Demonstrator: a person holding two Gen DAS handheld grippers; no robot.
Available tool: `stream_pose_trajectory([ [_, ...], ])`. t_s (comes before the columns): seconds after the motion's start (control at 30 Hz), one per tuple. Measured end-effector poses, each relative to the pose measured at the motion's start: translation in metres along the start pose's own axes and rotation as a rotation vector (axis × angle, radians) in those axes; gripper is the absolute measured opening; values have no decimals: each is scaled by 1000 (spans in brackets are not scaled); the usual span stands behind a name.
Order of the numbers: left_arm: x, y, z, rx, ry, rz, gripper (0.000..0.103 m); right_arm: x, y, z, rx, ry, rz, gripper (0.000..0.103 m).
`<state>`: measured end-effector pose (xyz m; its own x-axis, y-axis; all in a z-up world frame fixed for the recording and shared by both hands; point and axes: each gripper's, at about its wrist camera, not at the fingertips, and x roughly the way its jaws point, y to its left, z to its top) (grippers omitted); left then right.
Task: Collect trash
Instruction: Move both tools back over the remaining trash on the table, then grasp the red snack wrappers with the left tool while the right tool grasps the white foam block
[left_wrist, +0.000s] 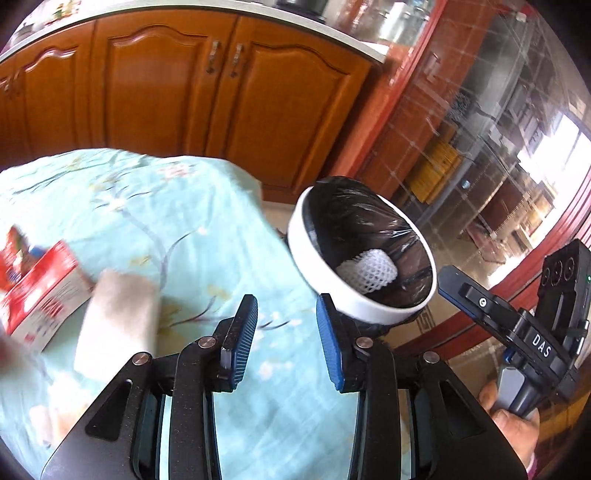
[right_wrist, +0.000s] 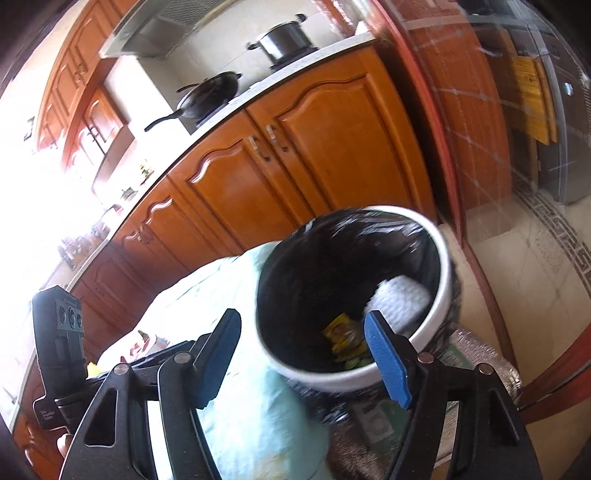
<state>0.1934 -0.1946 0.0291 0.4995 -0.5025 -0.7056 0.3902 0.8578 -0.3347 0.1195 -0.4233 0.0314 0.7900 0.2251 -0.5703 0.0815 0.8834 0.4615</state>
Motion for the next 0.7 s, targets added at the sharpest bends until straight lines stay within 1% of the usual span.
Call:
stream_pose_trajectory([
  [0.1, -15, 19, -11, -36, -13, 18, 33, 2, 17, -12, -29, 16, 13, 72],
  [0.37, -52, 60, -37, -91, -44, 77, 33, 13, 64, -45, -80, 79, 68, 72],
  [0.7, -91, 115, -62, -190, -80, 129, 33, 32, 110, -70, -136, 143, 119, 72],
])
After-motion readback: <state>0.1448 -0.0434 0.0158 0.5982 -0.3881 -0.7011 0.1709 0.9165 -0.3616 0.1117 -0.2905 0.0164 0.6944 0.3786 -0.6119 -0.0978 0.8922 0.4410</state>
